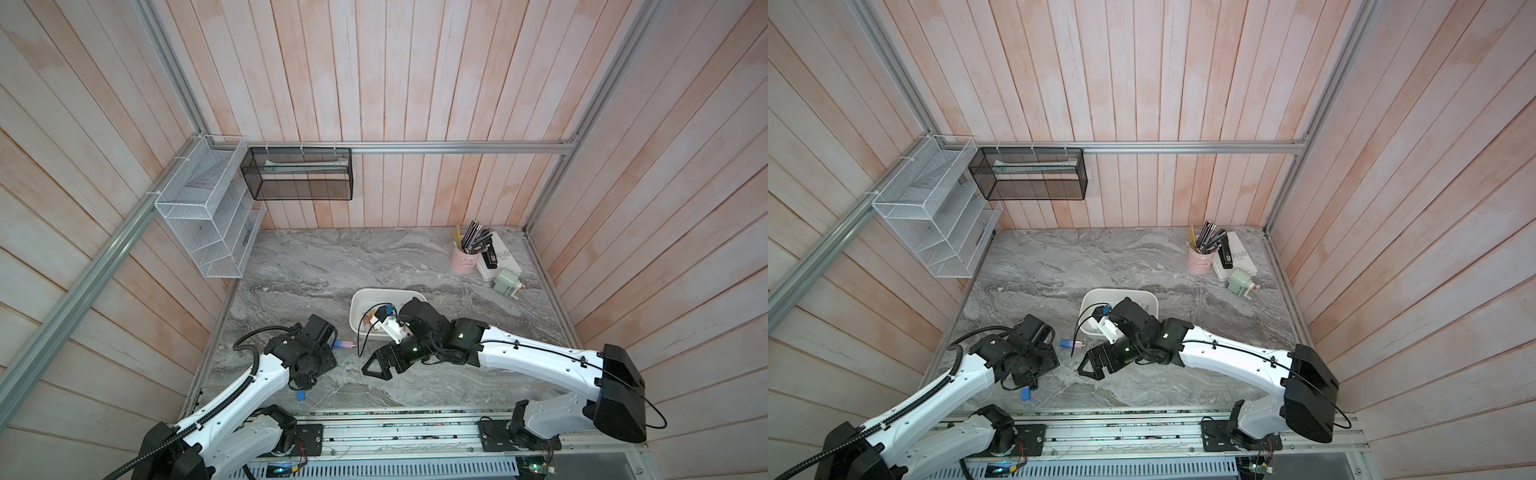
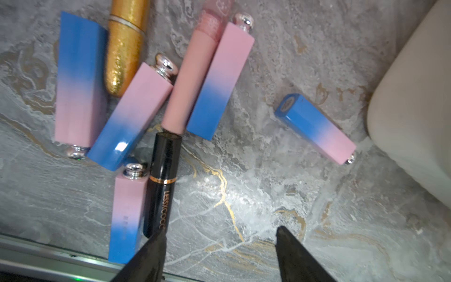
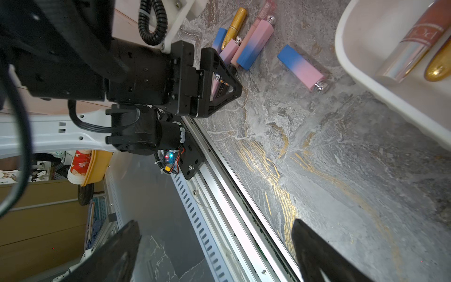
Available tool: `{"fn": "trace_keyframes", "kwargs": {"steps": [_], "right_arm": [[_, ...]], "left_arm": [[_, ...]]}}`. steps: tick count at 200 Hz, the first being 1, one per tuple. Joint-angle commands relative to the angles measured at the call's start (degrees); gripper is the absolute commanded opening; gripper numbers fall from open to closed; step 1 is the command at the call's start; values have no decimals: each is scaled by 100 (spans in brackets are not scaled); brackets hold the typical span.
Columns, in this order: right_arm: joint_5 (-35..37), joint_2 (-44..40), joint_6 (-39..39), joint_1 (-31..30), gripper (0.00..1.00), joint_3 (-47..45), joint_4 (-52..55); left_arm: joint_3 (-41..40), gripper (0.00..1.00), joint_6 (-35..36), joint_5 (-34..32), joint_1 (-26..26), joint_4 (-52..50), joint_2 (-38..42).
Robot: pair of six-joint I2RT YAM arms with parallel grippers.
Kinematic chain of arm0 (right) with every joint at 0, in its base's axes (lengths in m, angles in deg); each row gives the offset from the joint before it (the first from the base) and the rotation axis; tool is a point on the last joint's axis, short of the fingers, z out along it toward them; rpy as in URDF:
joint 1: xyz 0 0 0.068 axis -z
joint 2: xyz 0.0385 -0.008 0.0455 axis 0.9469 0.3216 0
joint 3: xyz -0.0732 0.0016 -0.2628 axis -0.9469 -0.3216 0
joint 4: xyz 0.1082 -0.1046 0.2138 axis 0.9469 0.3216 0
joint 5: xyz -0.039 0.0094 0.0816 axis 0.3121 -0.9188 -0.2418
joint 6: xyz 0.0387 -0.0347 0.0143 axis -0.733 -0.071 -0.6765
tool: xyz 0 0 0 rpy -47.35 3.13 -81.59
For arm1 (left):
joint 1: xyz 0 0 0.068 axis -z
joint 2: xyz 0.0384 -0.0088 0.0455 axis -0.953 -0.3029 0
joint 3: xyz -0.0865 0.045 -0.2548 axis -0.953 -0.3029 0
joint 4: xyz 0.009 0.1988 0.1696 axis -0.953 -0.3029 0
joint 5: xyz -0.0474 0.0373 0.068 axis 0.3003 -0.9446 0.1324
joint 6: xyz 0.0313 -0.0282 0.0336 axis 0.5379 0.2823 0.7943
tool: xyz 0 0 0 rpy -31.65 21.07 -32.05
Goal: Put the lipstick into the storage box
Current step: Pick up the lipstick at the center of the board.
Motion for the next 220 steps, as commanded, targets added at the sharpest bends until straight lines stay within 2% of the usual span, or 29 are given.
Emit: {"fn": "trace_keyframes", "kwargs": {"steps": [1,45,108,220], "right_arm": [[144,-222,-94,-17,98,-172,-79],[33,-469,-42,105,98,-466,-153],[-325,-1078,120,718,98,-984,-124],[-664,-1359,490,1218,98,-1036,298]], "left_arm": [[58,73,-93,-278,-88,-94,-189],[82,73,-235,-454,-111,-199,-365],[71,73,-201,-441,-129,-111,-824],[-58,71,-185,-352,-136,229,-1234]]}}
